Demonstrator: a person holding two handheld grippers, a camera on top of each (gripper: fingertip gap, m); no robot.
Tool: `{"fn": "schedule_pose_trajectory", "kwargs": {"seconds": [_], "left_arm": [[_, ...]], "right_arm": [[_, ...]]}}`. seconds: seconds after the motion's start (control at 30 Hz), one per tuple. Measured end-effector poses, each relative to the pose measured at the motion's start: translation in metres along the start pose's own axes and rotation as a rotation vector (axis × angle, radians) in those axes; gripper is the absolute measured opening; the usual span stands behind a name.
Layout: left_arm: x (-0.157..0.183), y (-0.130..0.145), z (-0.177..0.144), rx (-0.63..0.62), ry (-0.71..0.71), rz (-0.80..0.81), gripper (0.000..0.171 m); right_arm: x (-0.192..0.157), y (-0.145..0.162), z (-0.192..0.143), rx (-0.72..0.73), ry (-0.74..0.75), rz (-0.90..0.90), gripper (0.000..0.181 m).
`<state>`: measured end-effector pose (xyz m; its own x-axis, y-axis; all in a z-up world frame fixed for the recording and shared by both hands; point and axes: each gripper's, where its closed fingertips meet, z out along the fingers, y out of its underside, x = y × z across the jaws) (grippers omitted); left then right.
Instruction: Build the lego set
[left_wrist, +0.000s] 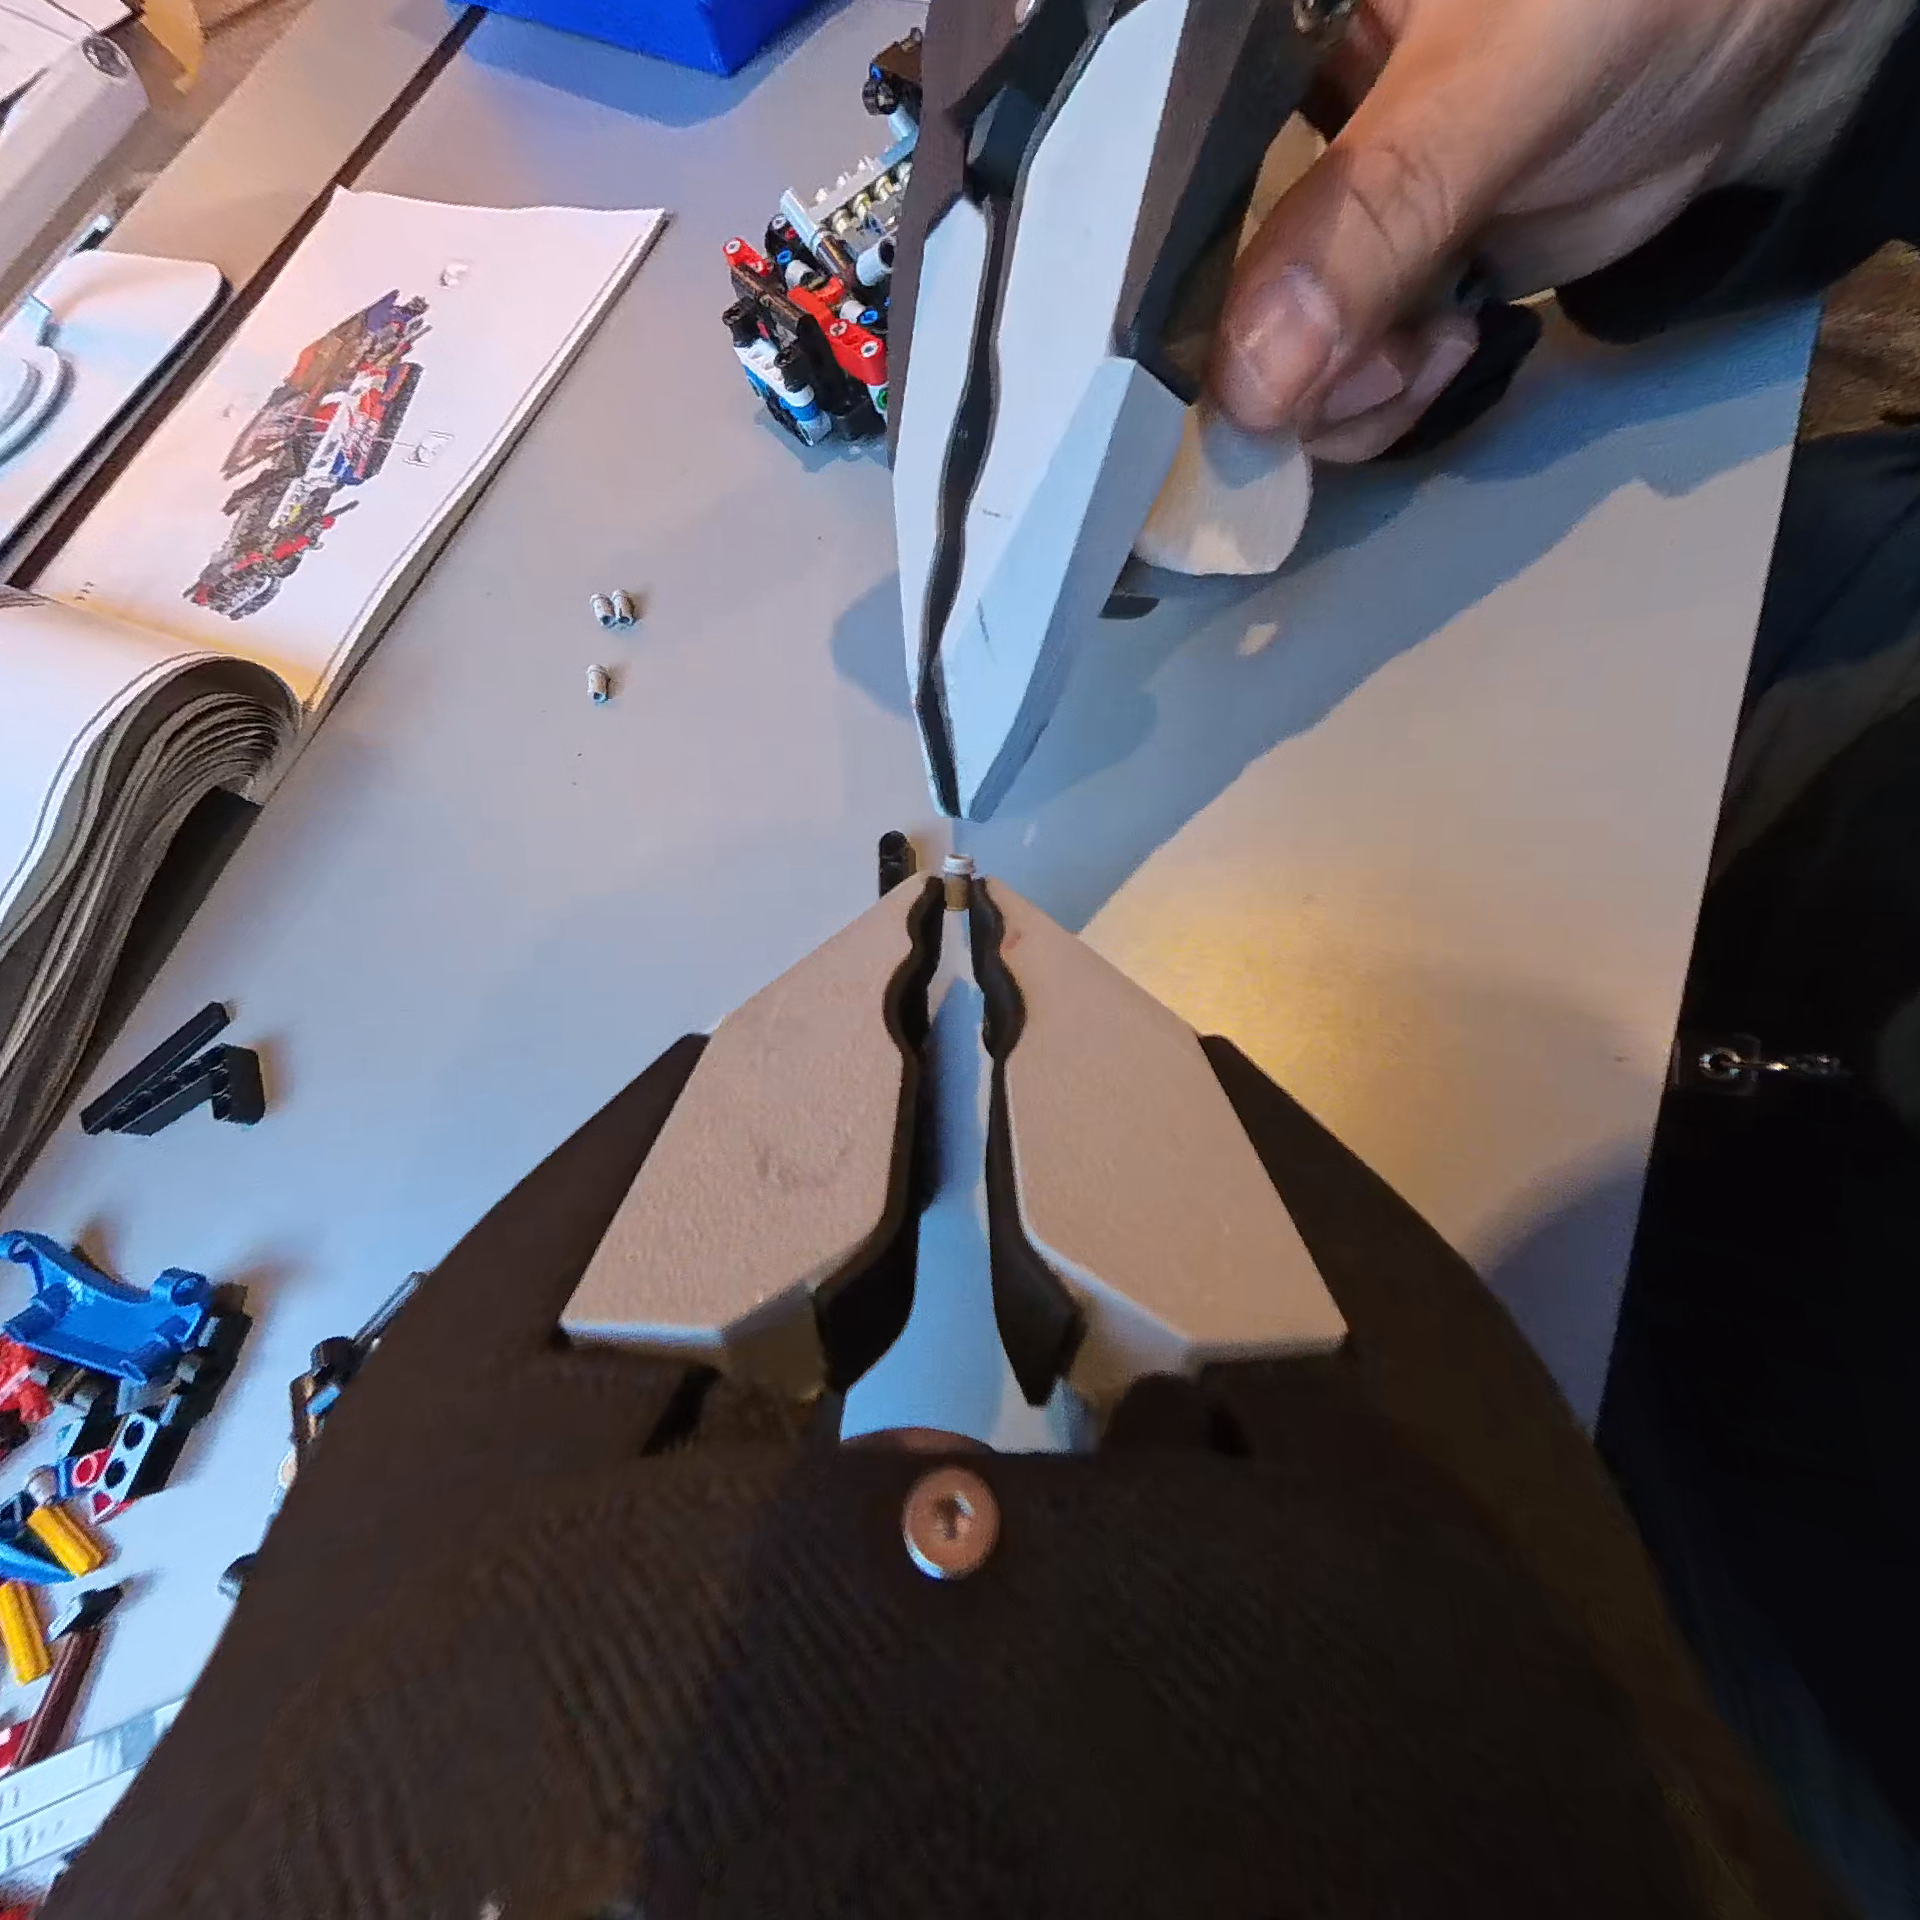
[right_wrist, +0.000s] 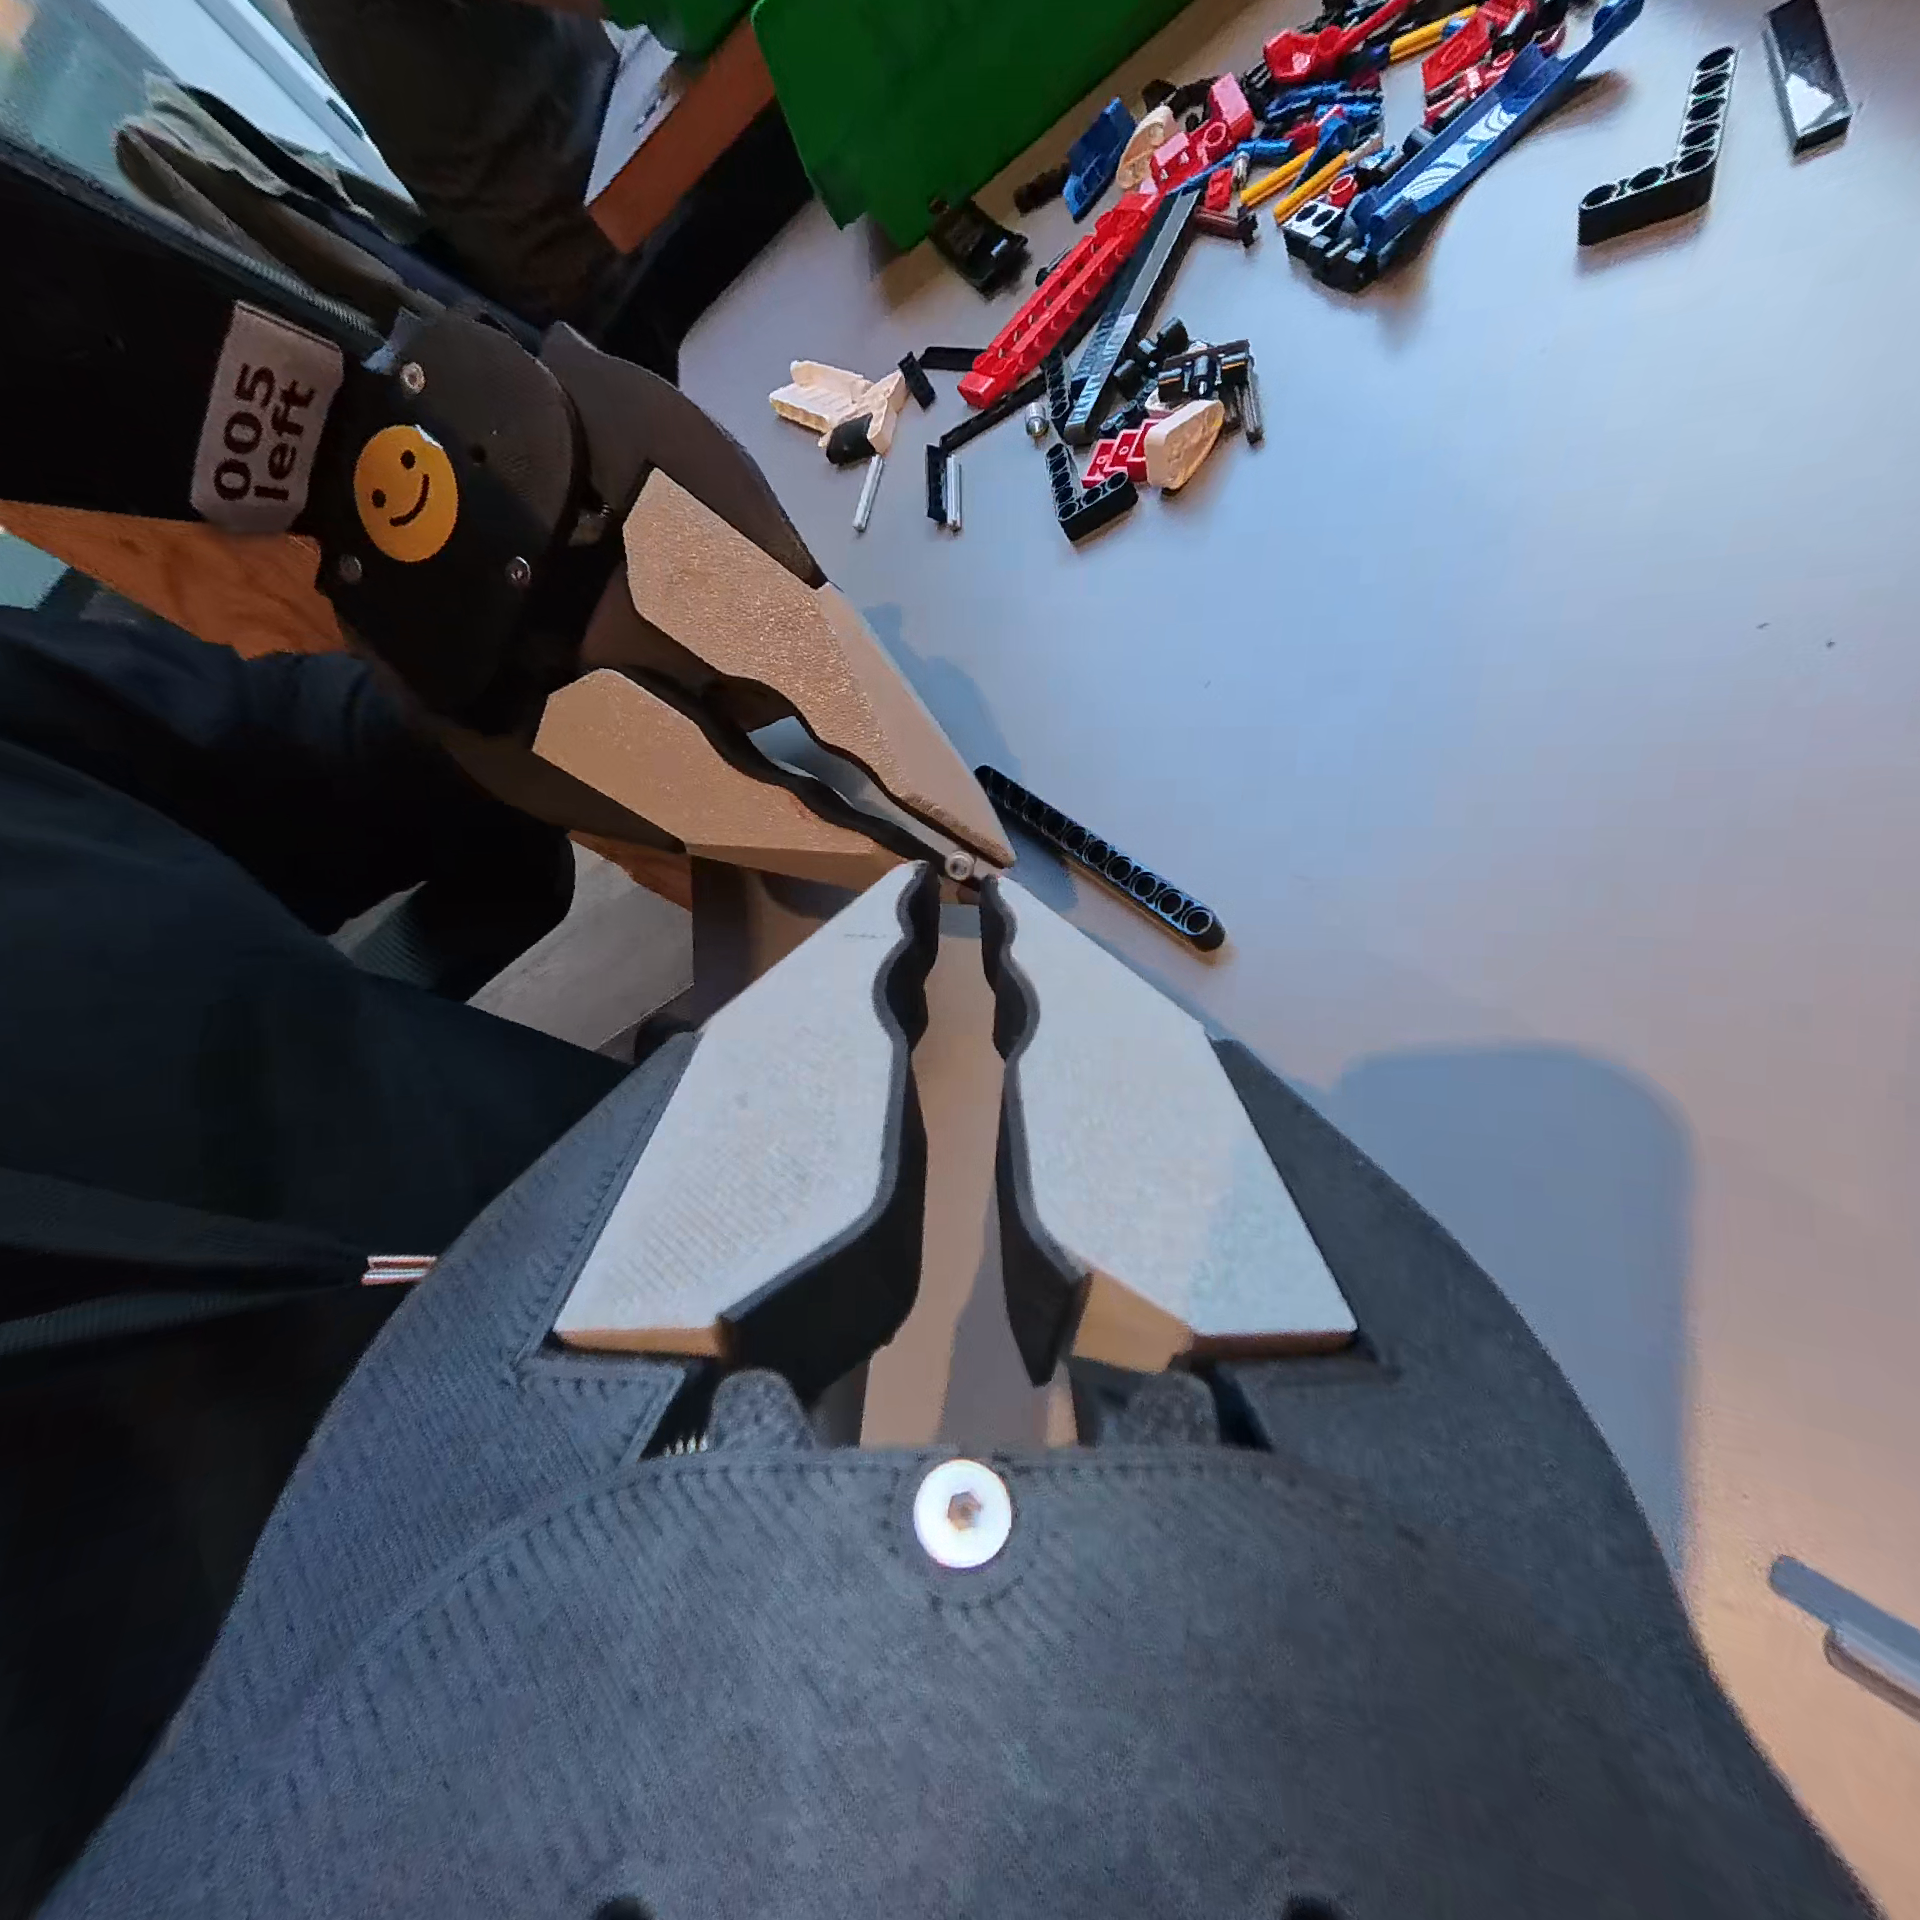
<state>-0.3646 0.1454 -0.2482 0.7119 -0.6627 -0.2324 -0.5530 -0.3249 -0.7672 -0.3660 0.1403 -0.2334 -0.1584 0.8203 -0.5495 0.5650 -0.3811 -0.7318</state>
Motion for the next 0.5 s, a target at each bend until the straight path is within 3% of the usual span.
{"fn": "schedule_pose_trajectory", "kwargs": {"seconds": [0.5], "left_arm": [[0.0039, 0.0012, 0.0054, -0.028, -0.013, 0.027, 0.002]], "right_arm": [[0.0022, 0.0061, 0.0078, -0.028, 0.029, -0.013, 0.004]]}}
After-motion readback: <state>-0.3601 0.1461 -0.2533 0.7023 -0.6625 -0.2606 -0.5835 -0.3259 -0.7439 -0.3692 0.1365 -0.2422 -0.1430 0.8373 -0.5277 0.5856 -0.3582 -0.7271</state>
